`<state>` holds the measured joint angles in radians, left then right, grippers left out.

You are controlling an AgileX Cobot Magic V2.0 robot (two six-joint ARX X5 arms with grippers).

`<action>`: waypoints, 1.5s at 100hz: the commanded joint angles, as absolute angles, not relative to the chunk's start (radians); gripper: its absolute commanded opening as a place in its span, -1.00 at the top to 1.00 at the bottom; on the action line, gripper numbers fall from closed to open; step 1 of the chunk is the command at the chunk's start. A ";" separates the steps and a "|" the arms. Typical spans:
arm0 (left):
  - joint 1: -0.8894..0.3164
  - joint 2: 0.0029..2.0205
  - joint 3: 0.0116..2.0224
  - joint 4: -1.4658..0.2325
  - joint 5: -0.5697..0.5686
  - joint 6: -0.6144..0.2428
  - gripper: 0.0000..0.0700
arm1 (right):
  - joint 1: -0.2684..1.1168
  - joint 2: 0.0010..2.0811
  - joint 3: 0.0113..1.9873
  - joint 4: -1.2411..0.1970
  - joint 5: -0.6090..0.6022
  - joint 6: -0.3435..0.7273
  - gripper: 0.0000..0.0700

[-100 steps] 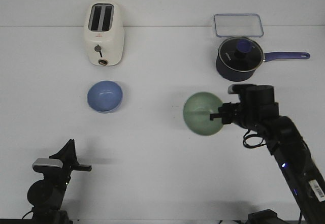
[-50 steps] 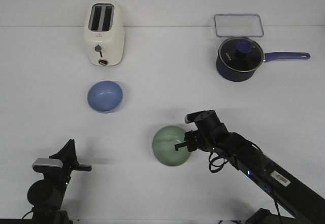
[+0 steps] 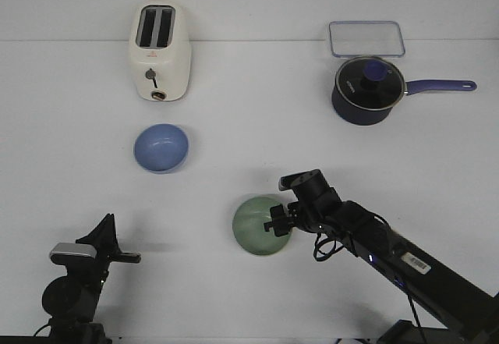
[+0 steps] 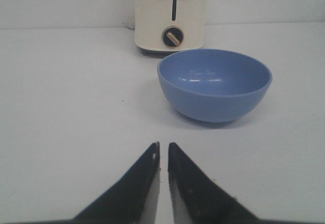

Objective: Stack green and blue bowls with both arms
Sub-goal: 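Set the green bowl down, open the right gripper and withdraw it, then reach the left gripper to the light blue bowl's rim and grasp it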

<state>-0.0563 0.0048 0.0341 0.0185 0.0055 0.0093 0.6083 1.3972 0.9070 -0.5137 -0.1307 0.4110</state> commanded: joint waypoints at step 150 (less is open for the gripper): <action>-0.056 0.552 0.777 -0.447 -0.017 -0.244 -0.24 | 0.722 0.289 0.542 -0.420 0.184 0.193 -0.14</action>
<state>-0.0566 0.4377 0.6811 -0.3824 -0.0200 -0.3168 0.7128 0.2840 0.5381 -0.4294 0.1810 0.1982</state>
